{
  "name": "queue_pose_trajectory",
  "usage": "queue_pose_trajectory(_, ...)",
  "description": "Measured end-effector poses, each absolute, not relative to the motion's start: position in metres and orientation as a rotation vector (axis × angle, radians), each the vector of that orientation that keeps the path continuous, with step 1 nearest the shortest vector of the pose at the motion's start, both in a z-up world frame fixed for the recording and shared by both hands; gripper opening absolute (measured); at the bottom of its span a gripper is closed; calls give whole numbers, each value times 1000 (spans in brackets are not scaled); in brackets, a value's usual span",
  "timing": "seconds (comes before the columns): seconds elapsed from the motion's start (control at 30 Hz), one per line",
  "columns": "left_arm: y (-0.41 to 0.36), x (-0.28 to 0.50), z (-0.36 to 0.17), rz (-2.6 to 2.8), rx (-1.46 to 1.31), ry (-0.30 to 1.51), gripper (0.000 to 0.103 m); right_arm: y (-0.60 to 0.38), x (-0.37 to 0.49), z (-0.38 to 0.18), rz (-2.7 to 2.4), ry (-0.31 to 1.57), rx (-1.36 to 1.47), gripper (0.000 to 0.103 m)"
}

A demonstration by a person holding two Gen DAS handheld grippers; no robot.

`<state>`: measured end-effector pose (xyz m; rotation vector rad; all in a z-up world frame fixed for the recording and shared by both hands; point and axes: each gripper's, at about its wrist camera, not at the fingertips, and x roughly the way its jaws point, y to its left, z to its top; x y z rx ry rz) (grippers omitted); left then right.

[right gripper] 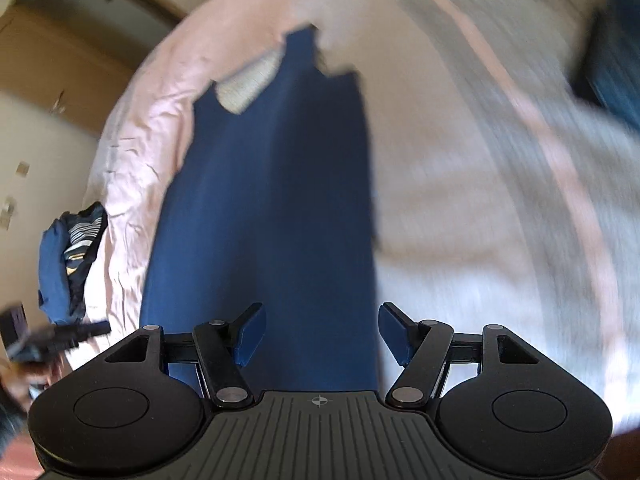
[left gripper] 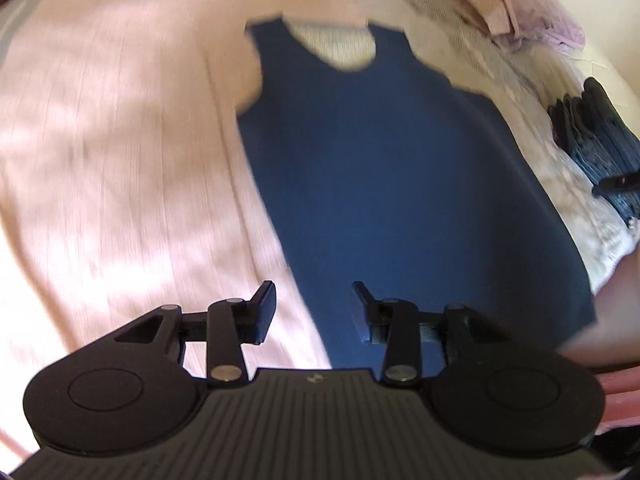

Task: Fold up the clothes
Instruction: 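Lay the navy vest flat on the bed and open both grippers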

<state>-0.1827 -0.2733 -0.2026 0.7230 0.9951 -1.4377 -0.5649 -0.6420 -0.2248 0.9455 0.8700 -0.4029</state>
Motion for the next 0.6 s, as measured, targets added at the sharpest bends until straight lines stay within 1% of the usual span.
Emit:
queue_pose_trajectory(0.17,-408,-134,-213,-1545,771,863,35,-704,-468,-209,-335,891,730,66)
queue_pose_trajectory(0.3,-516,-115,-237,-1609,827,771,36,-750,-382,-217,-275,954,564,66)
queue_pose_trajectory(0.4,-570,-107,-255,-1635,872,725,38,-782,-325,-235,-232,1007,467,66)
queue_pose_trajectory(0.47,-604,-100,-269,-1649,908,699,42,-803,-296,-254,-216,1031,442,66)
queue_pose_trajectory(0.6,-644,-83,-297,-1651,923,730,43,-848,-255,-292,-214,1068,446,66)
